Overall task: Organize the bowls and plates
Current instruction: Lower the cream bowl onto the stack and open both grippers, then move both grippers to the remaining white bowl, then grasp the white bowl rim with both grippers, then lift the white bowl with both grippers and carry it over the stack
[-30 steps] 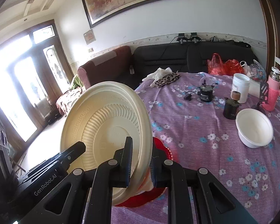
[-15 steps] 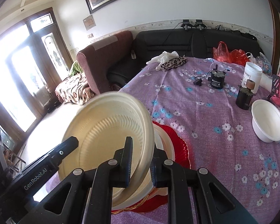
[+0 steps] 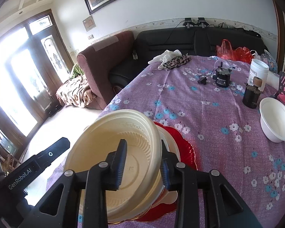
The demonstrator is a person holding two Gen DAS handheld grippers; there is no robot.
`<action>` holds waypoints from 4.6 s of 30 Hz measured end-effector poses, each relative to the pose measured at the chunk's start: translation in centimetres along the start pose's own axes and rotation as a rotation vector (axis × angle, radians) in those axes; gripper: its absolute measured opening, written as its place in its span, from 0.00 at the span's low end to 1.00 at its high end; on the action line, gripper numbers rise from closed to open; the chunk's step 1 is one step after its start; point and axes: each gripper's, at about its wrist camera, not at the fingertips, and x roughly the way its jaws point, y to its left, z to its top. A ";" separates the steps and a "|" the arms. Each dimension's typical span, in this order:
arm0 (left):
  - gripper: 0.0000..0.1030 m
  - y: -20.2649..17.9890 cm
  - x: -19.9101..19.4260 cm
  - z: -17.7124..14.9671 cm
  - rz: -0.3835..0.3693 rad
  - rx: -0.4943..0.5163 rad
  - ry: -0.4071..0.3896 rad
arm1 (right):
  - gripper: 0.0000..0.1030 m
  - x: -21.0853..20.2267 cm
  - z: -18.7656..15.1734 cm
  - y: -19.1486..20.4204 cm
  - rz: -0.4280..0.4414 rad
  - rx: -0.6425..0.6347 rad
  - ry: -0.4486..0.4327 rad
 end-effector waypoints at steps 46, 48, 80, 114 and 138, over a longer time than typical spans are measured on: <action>0.81 -18.5 0.0 -10.1 -0.144 0.474 0.122 | 0.76 -10.8 -6.1 -23.5 -0.250 0.386 -0.111; 0.81 -19.6 0.9 -11.3 -0.157 0.501 0.170 | 0.76 -11.4 -6.6 -24.8 -0.261 0.406 -0.112; 0.81 -24.6 9.6 -14.0 -0.133 0.533 0.375 | 0.77 -3.8 -3.2 -40.1 -0.238 0.758 -0.019; 0.30 -34.9 29.0 -12.7 -0.143 0.426 0.520 | 0.37 -2.1 -2.9 -40.0 -0.216 0.563 -0.069; 0.15 -29.3 16.8 -9.5 -0.121 0.415 0.337 | 0.22 -5.4 -1.0 -31.2 -0.036 0.409 -0.156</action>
